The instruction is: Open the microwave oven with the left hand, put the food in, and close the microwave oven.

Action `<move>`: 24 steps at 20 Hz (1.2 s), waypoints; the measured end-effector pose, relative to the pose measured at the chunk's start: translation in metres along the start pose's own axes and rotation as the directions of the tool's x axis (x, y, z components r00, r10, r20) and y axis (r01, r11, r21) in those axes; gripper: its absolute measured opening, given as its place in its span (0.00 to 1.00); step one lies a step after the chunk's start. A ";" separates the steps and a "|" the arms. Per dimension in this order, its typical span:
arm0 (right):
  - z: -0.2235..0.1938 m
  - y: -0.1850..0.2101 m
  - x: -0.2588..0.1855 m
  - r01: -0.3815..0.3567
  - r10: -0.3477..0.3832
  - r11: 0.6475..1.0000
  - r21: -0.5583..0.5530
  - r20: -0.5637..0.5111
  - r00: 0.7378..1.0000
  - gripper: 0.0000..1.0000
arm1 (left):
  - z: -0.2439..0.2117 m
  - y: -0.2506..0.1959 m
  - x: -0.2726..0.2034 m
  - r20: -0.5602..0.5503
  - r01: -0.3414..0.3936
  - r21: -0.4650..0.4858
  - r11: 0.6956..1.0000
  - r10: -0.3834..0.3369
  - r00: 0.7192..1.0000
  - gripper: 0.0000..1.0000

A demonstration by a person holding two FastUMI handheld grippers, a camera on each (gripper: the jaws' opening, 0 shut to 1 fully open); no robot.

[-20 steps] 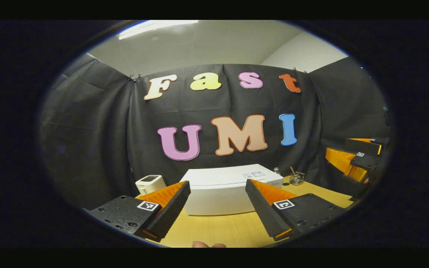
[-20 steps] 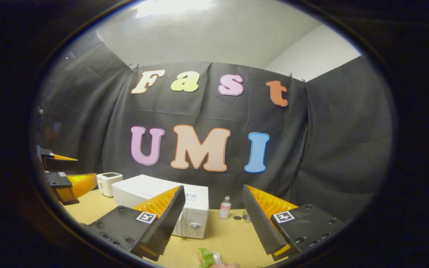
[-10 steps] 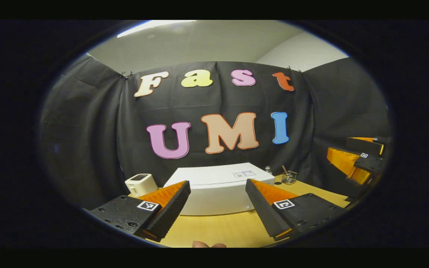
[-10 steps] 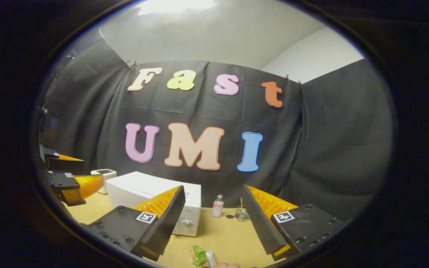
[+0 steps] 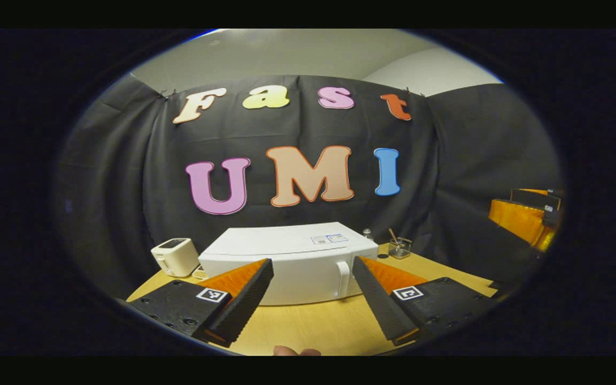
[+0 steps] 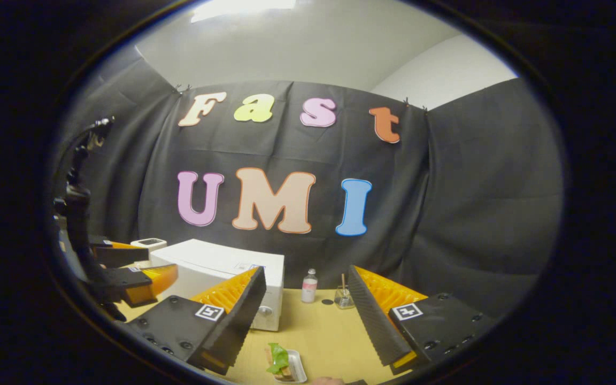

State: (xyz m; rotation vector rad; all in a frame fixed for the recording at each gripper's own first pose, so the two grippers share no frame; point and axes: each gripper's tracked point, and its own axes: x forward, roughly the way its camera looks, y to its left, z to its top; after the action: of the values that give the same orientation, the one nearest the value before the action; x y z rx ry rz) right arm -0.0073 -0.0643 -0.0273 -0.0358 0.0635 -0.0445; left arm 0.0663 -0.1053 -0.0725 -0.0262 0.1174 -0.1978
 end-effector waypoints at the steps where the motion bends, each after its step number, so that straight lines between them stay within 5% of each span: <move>1: 0.001 -0.003 0.002 -0.004 0.004 1.000 -0.007 -0.001 1.000 0.96 | -0.007 -0.004 0.010 -0.004 0.004 0.007 1.000 -0.004 1.000 0.96; 6: -0.001 -0.022 0.001 0.021 -0.021 1.000 -0.016 -0.004 1.000 0.96 | -0.057 -0.037 0.061 -0.028 0.057 0.011 0.998 -0.057 0.998 0.97; 14: -0.011 -0.058 0.000 0.047 -0.049 0.996 -0.075 -0.034 0.998 0.96 | -0.165 -0.054 0.124 -0.189 0.038 -0.010 0.999 -0.039 0.981 0.97; 20: -0.012 -0.079 -0.003 0.072 -0.076 0.994 -0.087 -0.043 0.996 0.96 | -0.187 -0.055 0.156 -0.228 0.006 0.024 1.000 -0.001 0.974 0.99; 24: -0.013 -0.081 -0.003 0.083 -0.086 0.993 -0.079 -0.037 0.996 0.96 | -0.199 -0.069 0.164 -0.261 0.042 0.051 0.998 -0.028 0.965 0.93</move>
State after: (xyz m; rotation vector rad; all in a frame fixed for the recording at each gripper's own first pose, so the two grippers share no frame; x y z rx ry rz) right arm -0.0147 -0.1451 -0.0368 -0.1146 0.1043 -0.1277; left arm 0.1887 -0.2085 -0.2864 0.0544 0.3739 -0.2394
